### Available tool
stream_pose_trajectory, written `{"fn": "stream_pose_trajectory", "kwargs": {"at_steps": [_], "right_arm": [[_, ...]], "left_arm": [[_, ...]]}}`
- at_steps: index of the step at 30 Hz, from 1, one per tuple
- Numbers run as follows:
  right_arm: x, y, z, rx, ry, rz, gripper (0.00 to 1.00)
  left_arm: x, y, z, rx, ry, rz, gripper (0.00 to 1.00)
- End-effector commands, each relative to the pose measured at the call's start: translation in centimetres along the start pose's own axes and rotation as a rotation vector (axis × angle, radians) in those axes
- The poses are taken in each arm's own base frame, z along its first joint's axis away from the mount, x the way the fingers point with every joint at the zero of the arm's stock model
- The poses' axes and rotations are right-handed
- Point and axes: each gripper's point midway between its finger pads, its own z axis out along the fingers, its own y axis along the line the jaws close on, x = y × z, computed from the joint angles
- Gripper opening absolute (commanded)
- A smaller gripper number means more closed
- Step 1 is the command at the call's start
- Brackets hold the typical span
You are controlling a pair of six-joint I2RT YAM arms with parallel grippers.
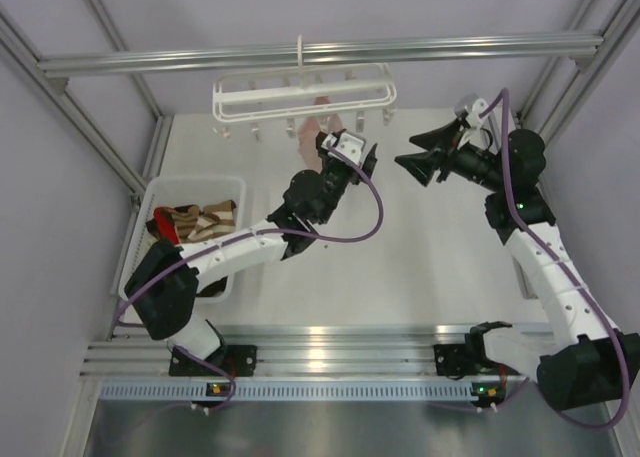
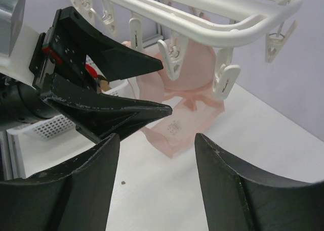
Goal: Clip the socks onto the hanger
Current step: Open the clamp at the hanger.
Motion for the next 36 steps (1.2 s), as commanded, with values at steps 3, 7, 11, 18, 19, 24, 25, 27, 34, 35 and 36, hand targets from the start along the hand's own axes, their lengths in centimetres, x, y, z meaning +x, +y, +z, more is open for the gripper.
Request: {"fn": "stream_pose_trajectory", "kwargs": {"at_steps": [3, 7, 11, 18, 19, 24, 25, 27, 34, 35, 36], "right_arm": [[-2.7, -0.1, 0.4, -0.024, -0.045, -0.027, 0.61], [-2.8, -0.4, 0.5, -0.03, -0.049, -0.015, 0.61], [-2.9, -1.0, 0.4, -0.024, -0.056, 0.001, 0.61], [-4.0, -1.4, 0.3, -0.032, -0.078, 0.015, 0.6], [-4.1, -1.5, 0.4, -0.035, -0.077, 0.024, 0.6], [-5.5, -0.7, 0.8, -0.09, -0.107, 0.069, 0.58], [-5.6, -0.6, 0.9, -0.099, -0.112, 0.082, 0.58], [-5.9, -0.3, 1.2, -0.116, -0.127, 0.115, 0.58], [-6.6, 2.9, 2.6, -0.2, -0.124, 0.199, 0.57], [-6.7, 3.5, 2.6, -0.214, -0.124, 0.201, 0.57], [-6.7, 4.0, 2.7, -0.227, -0.124, 0.207, 0.57]], "left_arm": [[-4.5, 1.3, 2.0, -0.078, -0.194, -0.027, 0.74], [-5.1, 1.7, 3.2, -0.087, -0.229, -0.023, 0.69], [-5.6, 1.7, 3.9, -0.084, -0.256, -0.007, 0.61], [-5.4, 1.1, 3.2, -0.035, -0.252, 0.017, 0.29], [-5.4, 1.1, 3.1, -0.031, -0.249, 0.019, 0.22], [-5.0, 1.0, 1.5, 0.01, -0.229, 0.059, 0.03], [-5.0, 1.0, 1.2, 0.017, -0.226, 0.066, 0.01], [-5.0, 0.9, 0.5, 0.044, -0.22, 0.078, 0.0], [-5.3, 0.9, -1.2, 0.086, -0.195, 0.098, 0.0], [-5.1, 0.9, -1.4, 0.089, -0.187, 0.097, 0.0], [-5.0, 0.8, -1.5, 0.095, -0.182, 0.096, 0.0]]}}
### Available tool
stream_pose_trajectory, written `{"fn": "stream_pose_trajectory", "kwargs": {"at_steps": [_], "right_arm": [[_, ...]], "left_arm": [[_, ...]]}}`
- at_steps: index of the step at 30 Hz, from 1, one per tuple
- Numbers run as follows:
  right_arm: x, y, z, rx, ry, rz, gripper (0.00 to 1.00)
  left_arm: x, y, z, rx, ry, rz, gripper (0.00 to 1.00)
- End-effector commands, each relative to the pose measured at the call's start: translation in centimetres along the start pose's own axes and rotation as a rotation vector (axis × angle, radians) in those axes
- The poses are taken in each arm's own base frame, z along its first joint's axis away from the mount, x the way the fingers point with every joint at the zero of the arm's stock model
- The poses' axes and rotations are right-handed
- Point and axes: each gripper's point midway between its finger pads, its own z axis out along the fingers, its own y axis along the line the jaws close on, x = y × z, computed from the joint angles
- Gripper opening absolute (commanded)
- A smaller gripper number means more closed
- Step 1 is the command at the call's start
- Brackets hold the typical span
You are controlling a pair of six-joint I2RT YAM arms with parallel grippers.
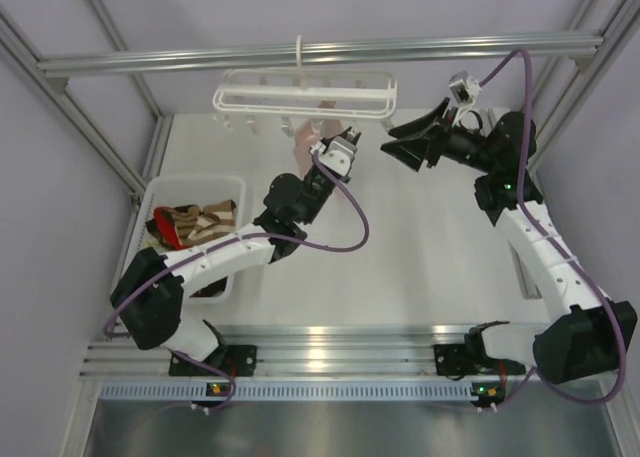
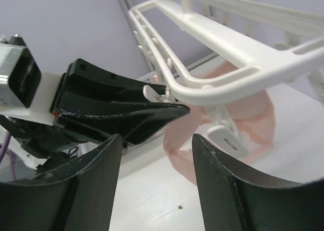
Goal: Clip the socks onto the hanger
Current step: Open the clamp at the hanger.
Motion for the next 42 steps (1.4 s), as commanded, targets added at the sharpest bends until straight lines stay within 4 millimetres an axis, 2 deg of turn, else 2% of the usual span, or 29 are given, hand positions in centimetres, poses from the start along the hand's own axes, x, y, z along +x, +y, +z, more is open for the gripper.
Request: {"fn": "stream_pose_trajectory", "kwargs": {"at_steps": [1, 5, 12, 15, 19, 22, 26, 29, 34, 38, 42], "right_arm": [[-2.9, 4.5, 1.1, -0.117, -0.056, -0.045, 0.57], [-2.9, 5.7, 1.6, -0.142, -0.063, -0.036, 0.56], [-2.5, 5.3, 2.9, -0.096, -0.067, -0.037, 0.61], [-2.2, 6.0, 3.4, -0.114, -0.053, -0.015, 0.61], [-2.4, 6.7, 3.3, -0.133, -0.066, 0.008, 0.57], [-2.5, 7.4, 3.1, -0.133, -0.07, 0.015, 0.57], [-2.3, 7.3, 3.6, -0.094, -0.072, 0.018, 0.59], [-2.0, 6.5, 4.1, -0.026, -0.074, 0.054, 0.57], [-1.7, 5.1, 4.5, 0.05, -0.093, 0.086, 0.64], [-2.5, 5.5, 4.7, 0.026, -0.146, 0.11, 0.7], [-2.6, 5.5, 5.1, 0.018, -0.158, 0.13, 0.7]], "left_arm": [[-1.4, -0.2, -0.9, 0.043, -0.019, 0.0, 0.0], [-2.0, -0.8, -1.5, 0.098, -0.031, 0.006, 0.0], [-2.4, -2.1, -2.7, 0.207, -0.027, 0.05, 0.0], [-2.3, -2.2, -2.9, 0.224, 0.003, 0.048, 0.0], [-2.8, -2.6, -3.1, 0.254, -0.003, 0.038, 0.0], [-2.9, -2.6, -3.1, 0.256, -0.006, 0.044, 0.0], [-3.0, -2.9, -3.3, 0.278, -0.017, 0.063, 0.0], [-3.3, -3.3, -3.4, 0.309, -0.023, 0.066, 0.0], [-3.8, -4.3, -4.0, 0.377, -0.032, 0.072, 0.0], [-3.7, -4.8, -4.3, 0.415, -0.015, 0.068, 0.0], [-3.4, -5.7, -4.8, 0.469, -0.006, 0.071, 0.0]]}}
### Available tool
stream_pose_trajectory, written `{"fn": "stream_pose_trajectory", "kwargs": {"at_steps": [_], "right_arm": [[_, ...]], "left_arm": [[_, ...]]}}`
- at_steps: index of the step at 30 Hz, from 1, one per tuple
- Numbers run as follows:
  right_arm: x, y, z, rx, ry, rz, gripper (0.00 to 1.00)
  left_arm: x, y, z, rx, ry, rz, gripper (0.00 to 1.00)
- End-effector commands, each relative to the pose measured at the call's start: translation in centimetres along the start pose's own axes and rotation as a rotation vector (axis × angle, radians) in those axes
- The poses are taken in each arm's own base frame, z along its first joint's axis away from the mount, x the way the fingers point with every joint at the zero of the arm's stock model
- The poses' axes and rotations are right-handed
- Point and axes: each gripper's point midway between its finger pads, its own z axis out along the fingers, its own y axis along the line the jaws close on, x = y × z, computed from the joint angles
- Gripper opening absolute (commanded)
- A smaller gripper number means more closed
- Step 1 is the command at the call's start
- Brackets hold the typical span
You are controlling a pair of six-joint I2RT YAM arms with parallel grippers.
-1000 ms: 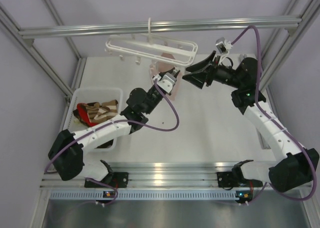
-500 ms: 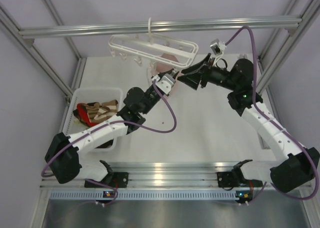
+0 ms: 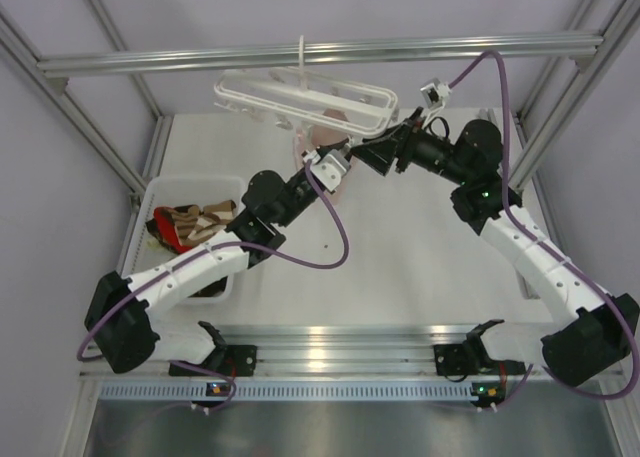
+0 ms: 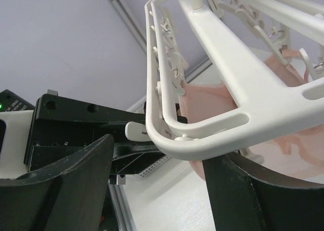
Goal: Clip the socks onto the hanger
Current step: Open the clamp at the hanger.
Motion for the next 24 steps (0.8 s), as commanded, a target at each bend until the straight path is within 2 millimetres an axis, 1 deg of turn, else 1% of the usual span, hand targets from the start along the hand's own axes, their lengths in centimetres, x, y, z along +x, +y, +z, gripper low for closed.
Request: {"fn": "stream_pose_trajectory", "kwargs": {"at_steps": [1, 2, 3, 4, 6, 7, 9, 11, 13, 16, 18, 19, 21, 22, 23, 24], "right_arm": [[-3.6, 2.1, 0.6, -0.049, -0.135, -0.057, 0.69], [-3.5, 1.9, 0.7, -0.047, -0.133, -0.06, 0.68], [-3.3, 2.0, 0.9, -0.052, -0.13, -0.065, 0.68], [-3.3, 2.0, 0.9, -0.053, -0.13, -0.082, 0.68], [-3.0, 2.0, 1.1, -0.046, -0.117, -0.097, 0.68], [-3.0, 2.0, 1.2, -0.042, -0.116, -0.117, 0.68], [-3.0, 2.0, 1.3, -0.027, -0.118, -0.128, 0.67], [-3.0, 2.2, 1.3, -0.025, -0.122, -0.141, 0.65], [-3.1, 2.1, 1.4, -0.012, -0.125, -0.139, 0.64], [-3.4, 1.6, 1.5, 0.014, -0.138, -0.133, 0.58], [-3.7, 1.6, 1.5, 0.018, -0.148, -0.137, 0.5], [-3.6, 1.5, 1.6, 0.019, -0.144, -0.134, 0.43], [-3.7, 1.6, 1.7, 0.016, -0.147, -0.134, 0.34], [-3.6, 1.6, 1.6, 0.016, -0.146, -0.132, 0.26], [-3.6, 1.5, 1.6, 0.017, -0.145, -0.131, 0.21], [-3.6, 1.6, 1.5, 0.014, -0.146, -0.127, 0.14]], "left_arm": [[-1.2, -4.4, -0.6, 0.216, -0.023, -0.024, 0.0], [-1.1, -4.7, -0.6, 0.228, -0.019, -0.029, 0.0], [-1.5, -4.7, -0.5, 0.238, -0.027, -0.029, 0.0], [-1.1, -5.1, -0.6, 0.254, -0.006, -0.034, 0.0], [-1.3, -5.2, -0.5, 0.268, -0.002, -0.035, 0.0], [-0.7, -5.5, -0.6, 0.281, 0.022, -0.039, 0.0], [-0.6, -5.6, -0.5, 0.288, 0.033, -0.039, 0.0], [-0.3, -5.7, -0.4, 0.292, 0.051, -0.037, 0.0], [-0.2, -5.9, -0.5, 0.3, 0.053, -0.034, 0.0], [0.1, -6.3, -0.5, 0.318, 0.067, -0.021, 0.0], [0.2, -6.8, -0.6, 0.337, 0.074, -0.011, 0.0], [0.1, -6.7, -0.7, 0.336, 0.075, -0.011, 0.0], [0.0, -7.0, -0.8, 0.348, 0.075, -0.012, 0.0], [0.1, -7.0, -0.9, 0.352, 0.076, -0.012, 0.03], [0.0, -7.0, -1.0, 0.351, 0.075, -0.014, 0.05], [0.0, -7.0, -1.1, 0.352, 0.079, -0.019, 0.08]]}}
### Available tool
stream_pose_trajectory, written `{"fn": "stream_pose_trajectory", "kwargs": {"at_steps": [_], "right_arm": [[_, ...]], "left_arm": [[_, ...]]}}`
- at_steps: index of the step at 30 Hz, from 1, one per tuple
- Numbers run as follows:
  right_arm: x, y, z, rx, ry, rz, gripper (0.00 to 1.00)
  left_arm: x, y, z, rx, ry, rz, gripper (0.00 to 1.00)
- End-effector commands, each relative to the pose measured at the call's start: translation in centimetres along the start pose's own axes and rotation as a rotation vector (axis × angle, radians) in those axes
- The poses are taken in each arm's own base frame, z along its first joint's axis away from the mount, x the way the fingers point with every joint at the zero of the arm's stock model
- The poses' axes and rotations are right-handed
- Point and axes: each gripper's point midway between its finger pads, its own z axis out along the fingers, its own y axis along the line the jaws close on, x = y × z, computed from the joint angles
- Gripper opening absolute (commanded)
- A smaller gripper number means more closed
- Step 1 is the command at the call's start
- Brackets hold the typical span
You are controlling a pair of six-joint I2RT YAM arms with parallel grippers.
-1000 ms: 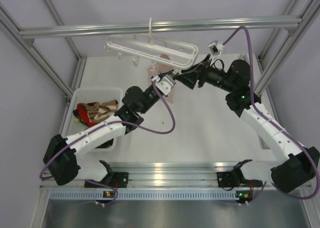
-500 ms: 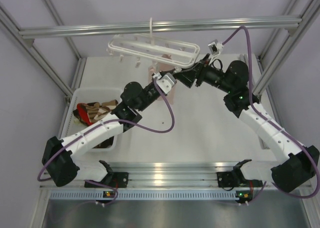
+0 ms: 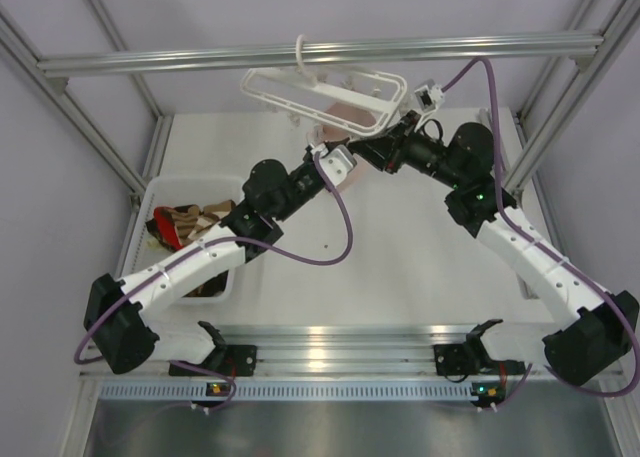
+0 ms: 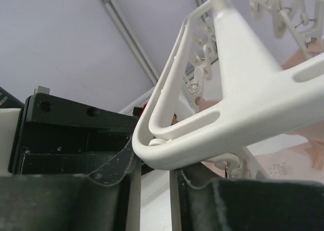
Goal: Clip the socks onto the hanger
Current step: Open the clamp at the hanger.
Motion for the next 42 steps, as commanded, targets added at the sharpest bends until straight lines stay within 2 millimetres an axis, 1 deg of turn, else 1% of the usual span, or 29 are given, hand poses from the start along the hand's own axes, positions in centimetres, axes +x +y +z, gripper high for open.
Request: {"fn": "stream_pose_trajectory", "kwargs": {"at_steps": [1, 2, 3, 4, 5, 7, 8, 9, 17, 21, 22, 25, 26, 28, 29, 31, 32, 33, 34, 35, 37, 39, 42], "right_arm": [[-3.7, 1.2, 0.5, -0.017, -0.116, -0.063, 0.11], [-3.5, 1.3, 0.5, -0.02, -0.113, -0.056, 0.08], [-3.5, 1.4, 0.4, -0.024, -0.115, -0.045, 0.02], [-3.5, 1.5, 0.4, -0.031, -0.113, -0.039, 0.01], [-3.4, 1.5, 0.3, -0.038, -0.115, -0.025, 0.0], [-3.4, 1.6, 0.2, -0.05, -0.115, -0.009, 0.0], [-3.5, 1.6, 0.2, -0.057, -0.121, 0.006, 0.0], [-3.4, 1.6, 0.3, -0.062, -0.119, 0.012, 0.0], [-3.3, 1.7, 0.3, -0.085, -0.119, 0.04, 0.0], [-3.1, 1.8, 0.4, -0.094, -0.115, 0.054, 0.0], [-3.1, 1.8, 0.4, -0.095, -0.113, 0.056, 0.0], [-2.8, 1.7, 0.5, -0.094, -0.105, 0.064, 0.0], [-2.7, 1.6, 0.5, -0.091, -0.103, 0.067, 0.0], [-2.4, 1.4, 0.6, -0.087, -0.091, 0.075, 0.0], [-2.5, 1.3, 0.7, -0.085, -0.09, 0.074, 0.0], [-2.3, 1.2, 0.8, -0.079, -0.084, 0.076, 0.0], [-2.1, 1.0, 0.9, -0.072, -0.074, 0.084, 0.01], [-2.0, 0.8, 1.0, -0.065, -0.076, 0.09, 0.06], [-2.1, 0.9, 1.1, -0.07, -0.077, 0.095, 0.06], [-2.0, 0.9, 1.2, -0.071, -0.077, 0.099, 0.07], [-2.1, 1.0, 1.4, -0.069, -0.082, 0.101, 0.13], [-2.0, 0.8, 1.6, -0.06, -0.083, 0.105, 0.15], [-2.1, 0.7, 1.8, -0.053, -0.085, 0.106, 0.18]], "left_arm": [[-0.4, -6.8, -0.9, 0.279, -0.008, -0.061, 0.16], [-0.4, -6.6, -0.9, 0.269, -0.003, -0.07, 0.2], [-0.5, -6.5, -1.0, 0.262, -0.001, -0.078, 0.25], [-0.6, -6.3, -1.1, 0.251, 0.003, -0.098, 0.33], [-0.5, -6.1, -1.2, 0.237, 0.009, -0.106, 0.35], [-0.5, -5.8, -1.5, 0.218, 0.015, -0.12, 0.36], [-0.6, -5.5, -1.6, 0.202, 0.014, -0.12, 0.39], [-0.5, -5.5, -1.7, 0.198, 0.016, -0.122, 0.41], [-1.3, -4.1, -2.0, 0.139, 0.007, -0.124, 0.43], [-1.6, -3.1, -1.8, 0.094, 0.0, -0.11, 0.37], [-1.8, -2.9, -1.7, 0.088, -0.004, -0.107, 0.33], [-2.3, -2.7, -1.4, 0.085, -0.018, -0.104, 0.28], [-2.4, -2.7, -1.3, 0.09, -0.022, -0.101, 0.24], [-2.6, -2.7, -1.1, 0.095, -0.026, -0.098, 0.19], [-2.7, -2.8, -1.1, 0.098, -0.03, -0.095, 0.15], [-2.7, -2.9, -1.0, 0.112, -0.026, -0.079, 0.11], [-2.7, -3.1, -1.0, 0.127, -0.031, -0.069, 0.07], [-2.7, -3.4, -1.0, 0.141, -0.034, -0.053, 0.05], [-2.6, -3.5, -1.0, 0.151, -0.028, -0.047, 0.03], [-2.7, -3.6, -1.1, 0.161, -0.033, -0.043, 0.01], [-2.7, -4.1, -1.0, 0.185, -0.029, -0.041, 0.0], [-2.3, -4.4, -0.9, 0.204, -0.017, -0.039, 0.0], [-2.5, -4.6, -0.8, 0.218, -0.018, -0.037, 0.0]]}}
